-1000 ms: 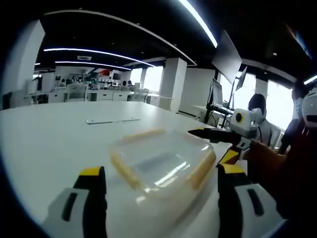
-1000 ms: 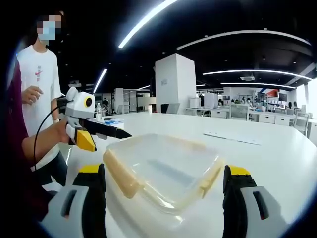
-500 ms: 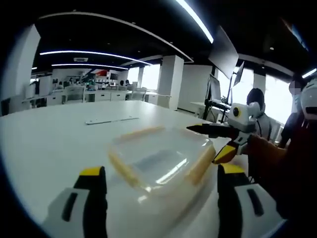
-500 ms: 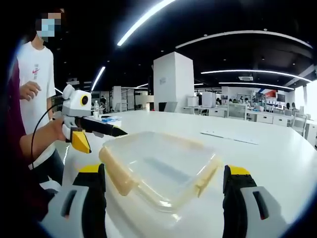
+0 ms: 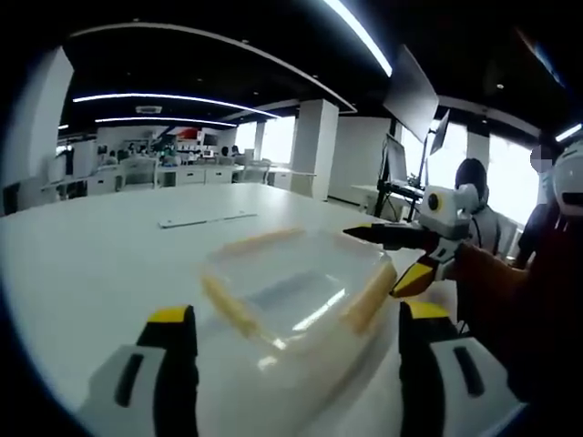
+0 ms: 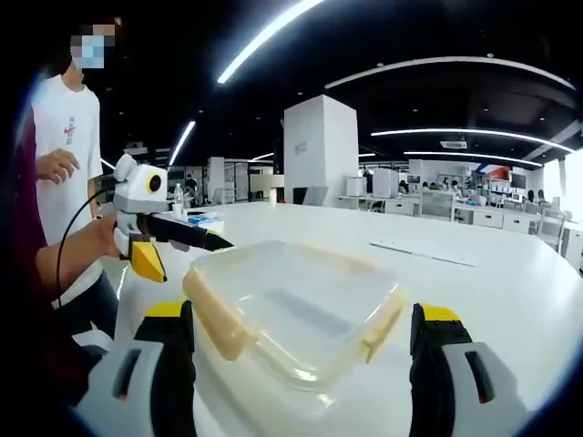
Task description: Snap each plastic latch of the storage box into its locked position after aligning the lid with the box until every specified latch is closed and the lid sits flush.
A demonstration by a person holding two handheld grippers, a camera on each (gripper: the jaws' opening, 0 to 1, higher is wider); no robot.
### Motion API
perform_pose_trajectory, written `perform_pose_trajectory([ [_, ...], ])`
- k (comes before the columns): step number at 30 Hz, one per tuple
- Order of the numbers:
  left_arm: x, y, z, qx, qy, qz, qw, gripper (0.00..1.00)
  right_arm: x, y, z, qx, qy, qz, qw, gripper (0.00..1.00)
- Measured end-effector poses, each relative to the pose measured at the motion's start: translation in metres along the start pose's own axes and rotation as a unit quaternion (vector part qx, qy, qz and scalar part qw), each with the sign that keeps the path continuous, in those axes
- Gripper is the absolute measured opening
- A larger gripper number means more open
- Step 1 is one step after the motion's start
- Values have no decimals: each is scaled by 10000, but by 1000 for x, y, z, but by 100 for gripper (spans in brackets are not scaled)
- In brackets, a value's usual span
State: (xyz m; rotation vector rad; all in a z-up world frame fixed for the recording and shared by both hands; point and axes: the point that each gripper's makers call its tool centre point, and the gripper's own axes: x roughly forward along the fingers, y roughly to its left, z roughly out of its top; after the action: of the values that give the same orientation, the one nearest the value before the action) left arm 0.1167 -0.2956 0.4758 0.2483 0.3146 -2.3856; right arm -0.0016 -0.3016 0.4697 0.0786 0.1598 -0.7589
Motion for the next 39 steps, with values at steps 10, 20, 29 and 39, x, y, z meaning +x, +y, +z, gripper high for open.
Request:
perform_pose_trajectory([
  [10,-5,1,0,47,20,63,10000,92,3,1,0,-81,3,-4,10000,100],
  [20,-10,4,-3,42,49,142,9999,91,5,2,1,-75,-42,39,10000,100],
  [29,-13,6,-4,57,60,197,9998,91,7,3,3,-116,-70,56,9999,100],
  [39,-15,6,-2,121,61,227,9997,91,9,1,-1,-256,10,19,9997,100],
])
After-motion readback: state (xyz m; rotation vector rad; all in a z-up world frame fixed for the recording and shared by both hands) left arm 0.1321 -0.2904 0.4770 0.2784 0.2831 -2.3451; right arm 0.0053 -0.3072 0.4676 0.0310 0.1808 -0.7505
